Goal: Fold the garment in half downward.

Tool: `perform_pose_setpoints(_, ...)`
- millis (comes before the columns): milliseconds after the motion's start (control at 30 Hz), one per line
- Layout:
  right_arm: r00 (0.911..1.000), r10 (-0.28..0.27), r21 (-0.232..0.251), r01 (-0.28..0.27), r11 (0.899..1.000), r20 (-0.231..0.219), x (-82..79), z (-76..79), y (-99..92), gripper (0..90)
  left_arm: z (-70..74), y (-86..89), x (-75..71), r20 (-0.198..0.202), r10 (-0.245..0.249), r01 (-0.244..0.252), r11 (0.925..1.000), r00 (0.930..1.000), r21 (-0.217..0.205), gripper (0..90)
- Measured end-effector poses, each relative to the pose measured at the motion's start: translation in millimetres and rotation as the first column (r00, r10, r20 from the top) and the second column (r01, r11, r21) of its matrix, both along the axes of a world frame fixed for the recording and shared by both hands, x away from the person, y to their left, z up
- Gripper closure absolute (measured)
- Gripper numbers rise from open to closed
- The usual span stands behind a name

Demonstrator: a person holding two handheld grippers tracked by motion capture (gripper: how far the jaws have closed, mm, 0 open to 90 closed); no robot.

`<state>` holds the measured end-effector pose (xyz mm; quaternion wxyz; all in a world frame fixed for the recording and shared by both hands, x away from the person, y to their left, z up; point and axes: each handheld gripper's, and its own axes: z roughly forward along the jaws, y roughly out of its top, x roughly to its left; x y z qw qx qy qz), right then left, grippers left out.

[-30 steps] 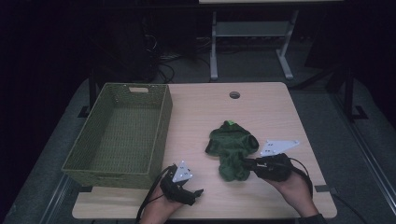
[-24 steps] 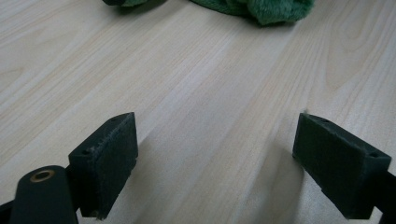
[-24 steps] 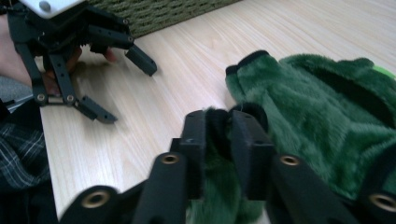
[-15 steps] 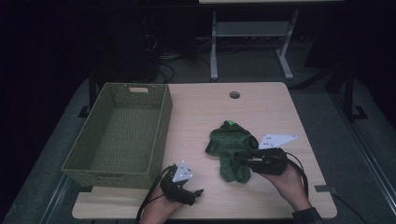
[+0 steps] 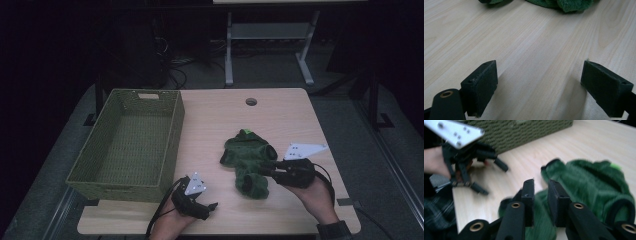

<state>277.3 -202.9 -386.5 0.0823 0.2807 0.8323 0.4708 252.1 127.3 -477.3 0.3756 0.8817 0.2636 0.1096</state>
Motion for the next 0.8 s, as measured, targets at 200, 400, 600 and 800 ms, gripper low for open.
perform_pose_setpoints(200, 0.9984, 0.052, -0.059, -0.053, 0.997, -0.021, -16.0, -17.7, 8.5, 85.6, -0.1, -0.2, 0.3, 0.001, -0.001, 0.001, 1.0000, 1.0000, -0.001, 13.3)
perform_pose_setpoints(400, 0.9988, 0.037, -0.111, -0.040, 0.993, -0.032, 3.2, -31.9, 29.6, 88.3, -0.2, -0.3, 0.5, 0.004, -0.001, 0.001, 1.0000, 1.0000, -0.003, 13.3)
perform_pose_setpoints(600, 0.9979, -0.020, -0.201, 0.007, 0.980, -0.062, 25.0, -52.9, 41.4, 89.5, 0.1, 0.2, 0.8, 0.005, -0.006, 0.006, 1.0000, 1.0000, 0.006, 13.3)
perform_pose_setpoints(800, 0.9932, -0.049, -0.260, 0.020, 0.965, -0.106, 31.7, -69.7, 47.5, 90.0, -0.1, 0.0, 0.5, 0.002, -0.005, 0.005, 1.0000, 1.0000, 0.004, 13.2)
